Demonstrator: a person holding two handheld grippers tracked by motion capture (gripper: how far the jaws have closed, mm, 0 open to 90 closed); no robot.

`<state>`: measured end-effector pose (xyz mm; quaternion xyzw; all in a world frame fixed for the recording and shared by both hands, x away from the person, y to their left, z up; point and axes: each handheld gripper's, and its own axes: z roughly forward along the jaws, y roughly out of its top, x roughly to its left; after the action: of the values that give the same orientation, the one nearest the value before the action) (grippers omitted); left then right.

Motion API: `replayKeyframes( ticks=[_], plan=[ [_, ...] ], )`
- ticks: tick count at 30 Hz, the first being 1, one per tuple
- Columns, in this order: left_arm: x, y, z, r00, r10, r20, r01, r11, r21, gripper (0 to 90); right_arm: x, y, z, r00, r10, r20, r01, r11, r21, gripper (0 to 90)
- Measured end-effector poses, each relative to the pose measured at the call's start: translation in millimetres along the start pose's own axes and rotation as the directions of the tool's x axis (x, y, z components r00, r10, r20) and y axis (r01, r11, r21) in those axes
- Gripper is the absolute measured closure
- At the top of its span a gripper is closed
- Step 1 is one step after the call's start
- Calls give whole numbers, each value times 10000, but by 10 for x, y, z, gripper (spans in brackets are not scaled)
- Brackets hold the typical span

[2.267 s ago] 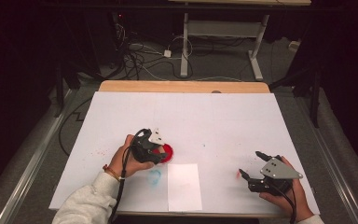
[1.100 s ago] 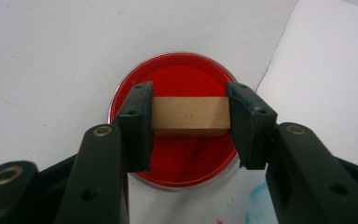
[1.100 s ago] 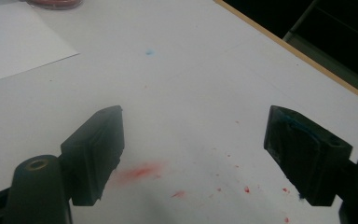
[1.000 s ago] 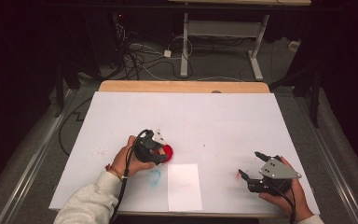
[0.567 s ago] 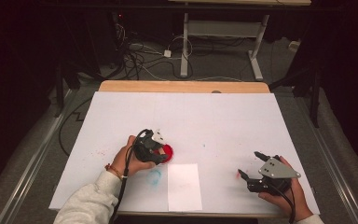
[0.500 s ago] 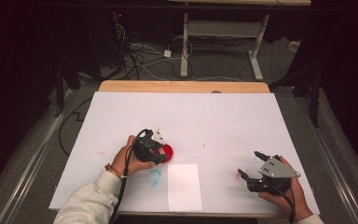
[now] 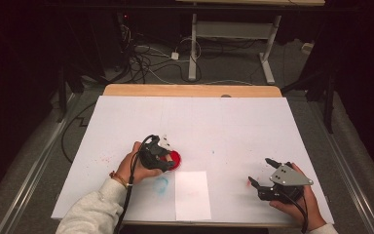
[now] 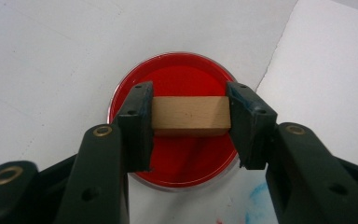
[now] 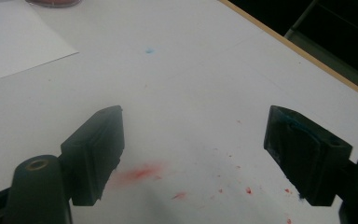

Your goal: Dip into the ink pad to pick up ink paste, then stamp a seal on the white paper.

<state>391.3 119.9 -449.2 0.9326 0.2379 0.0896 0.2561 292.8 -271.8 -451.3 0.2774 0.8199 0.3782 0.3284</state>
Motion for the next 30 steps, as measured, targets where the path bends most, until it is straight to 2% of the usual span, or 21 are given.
replayKeyframes(
  ticks=[2, 7, 9, 11, 13, 15, 17, 21, 23, 30],
  plan=[
    [-7, 4, -7, 10000, 73, -49, -73, 10000, 39, 535, 0, -2, 2, 10000, -41, -19, 41, 10000, 6, 206],
    [-23, 4, -54, 9998, -41, -195, 35, 9996, -274, 539, 4, 11, 1, 10000, -70, -26, 70, 10000, -36, 206],
    [-34, 20, -107, 9995, 65, -318, -77, 9992, -388, 539, 0, 13, 2, 10000, -77, -17, 77, 9999, -64, 206],
    [-36, 28, -168, 9996, -12, -279, -7, 9977, -678, 539, -9, 7, 4, 10000, -43, 22, 43, 10000, -39, 206],
    [-38, 36, -226, 9986, 82, -515, -120, 9971, -745, 539, -12, 5, 0, 10000, -36, 32, 37, 10000, -47, 206],
    [-38, 33, -280, 9989, -26, -471, -21, 9949, -1004, 539, -16, 5, -11, 10000, -2, 40, 3, 9999, -105, 207],
    [-54, 38, -335, 9980, 71, -623, -138, 9940, -1090, 539, -12, 10, -19, 10000, -37, 63, 37, 9999, -134, 207],
    [-104, 56, -472, 9978, 154, -652, -255, 9872, -1574, 539, -7, -1, -31, 9999, -85, 73, 86, 9999, -131, 207],
    [-158, 67, -531, 9964, 294, -800, -427, 9846, -1693, 539, -10, 2, -43, 9999, -42, 98, 44, 9998, -168, 207],
    [-354, 123, -649, 9932, 843, -802, -991, 9741, -2033, 539, 7, 10, -43, 9999, -120, 39, 121, 9997, -196, 207]
  ],
)
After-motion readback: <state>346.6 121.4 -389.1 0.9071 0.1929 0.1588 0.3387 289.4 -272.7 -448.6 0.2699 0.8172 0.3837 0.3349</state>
